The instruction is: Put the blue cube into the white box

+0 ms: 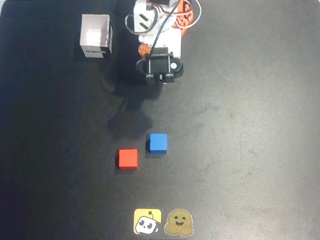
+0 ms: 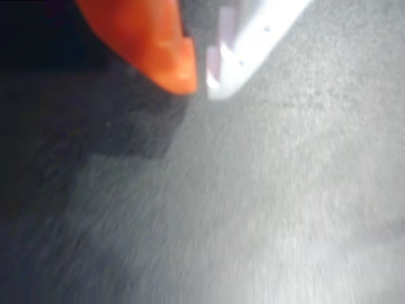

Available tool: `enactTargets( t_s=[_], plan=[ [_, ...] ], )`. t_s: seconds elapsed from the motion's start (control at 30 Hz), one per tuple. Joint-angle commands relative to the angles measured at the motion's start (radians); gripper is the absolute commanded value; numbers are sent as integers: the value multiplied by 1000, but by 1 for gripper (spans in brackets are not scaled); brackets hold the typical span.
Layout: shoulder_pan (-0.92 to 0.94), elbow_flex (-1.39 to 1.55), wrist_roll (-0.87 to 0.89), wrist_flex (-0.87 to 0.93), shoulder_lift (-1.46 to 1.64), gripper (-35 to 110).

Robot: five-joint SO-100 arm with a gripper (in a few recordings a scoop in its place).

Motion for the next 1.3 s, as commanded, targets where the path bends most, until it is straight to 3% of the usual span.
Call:
enactTargets(
  t_s=[0.0, 0.2, 0.53, 1.27],
  plan=[
    [25, -225, -43, -26, -258, 0],
    [48, -537, -81, -37, -637, 0],
    [-9, -795, -5, -107, -1015, 0],
    [-38, -962, 106, -140, -1267, 5]
  ],
)
